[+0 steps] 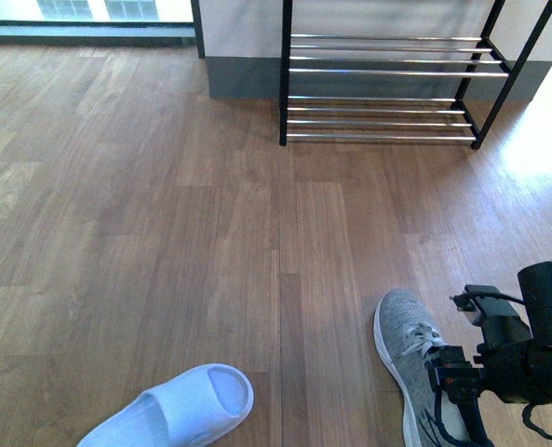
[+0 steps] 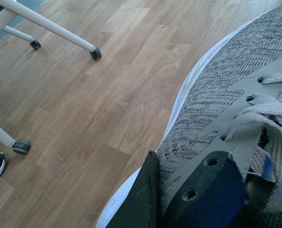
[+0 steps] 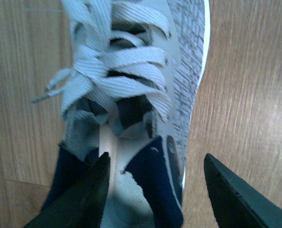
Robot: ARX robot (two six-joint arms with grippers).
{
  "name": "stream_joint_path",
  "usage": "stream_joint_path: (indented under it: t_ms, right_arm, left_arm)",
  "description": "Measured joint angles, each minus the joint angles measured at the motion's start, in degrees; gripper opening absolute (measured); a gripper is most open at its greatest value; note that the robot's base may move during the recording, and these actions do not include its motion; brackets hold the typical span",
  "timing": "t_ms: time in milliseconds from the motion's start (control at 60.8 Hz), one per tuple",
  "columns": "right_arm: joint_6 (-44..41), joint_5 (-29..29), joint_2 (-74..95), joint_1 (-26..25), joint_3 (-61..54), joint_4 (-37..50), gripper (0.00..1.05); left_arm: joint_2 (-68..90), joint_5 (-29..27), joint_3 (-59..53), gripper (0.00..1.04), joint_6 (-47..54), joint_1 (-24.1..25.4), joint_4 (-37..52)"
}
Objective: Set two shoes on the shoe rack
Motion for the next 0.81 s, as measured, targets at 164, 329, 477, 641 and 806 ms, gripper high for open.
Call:
stream_joint_path:
  t_ms: [164, 329, 477, 641, 806]
  right_arm:
    - [1.62, -1.68, -0.02, 0.77, -0.31, 1.46, 0.26]
    - [3.28, -1.73, -0.07, 0.77, -0.66, 2.51, 0.01]
    - [3.21, -1.27, -1.27, 0.68, -2.03, 3.17, 0.02]
    - [0.15, -0.87, -5.75, -0.37, -4.96, 2.84, 0.02]
    - [-5.11, -0.72, -14.56, -1.6, -10.12, 1.95, 0.02]
  left_arm:
    - [0.0, 0.0, 0.0, 0.02, 0.0, 0.0, 0.0]
    - [0.0, -0.02, 0.0, 0.02, 0.0, 0.0, 0.0]
    - [0.0, 0.0, 0.0, 0.02, 0.0, 0.0, 0.0]
    - [0.0, 0.0, 0.0, 0.02, 0.0, 0.0, 0.0]
    - [0.0, 0.0, 0.0, 0.02, 0.0, 0.0, 0.0]
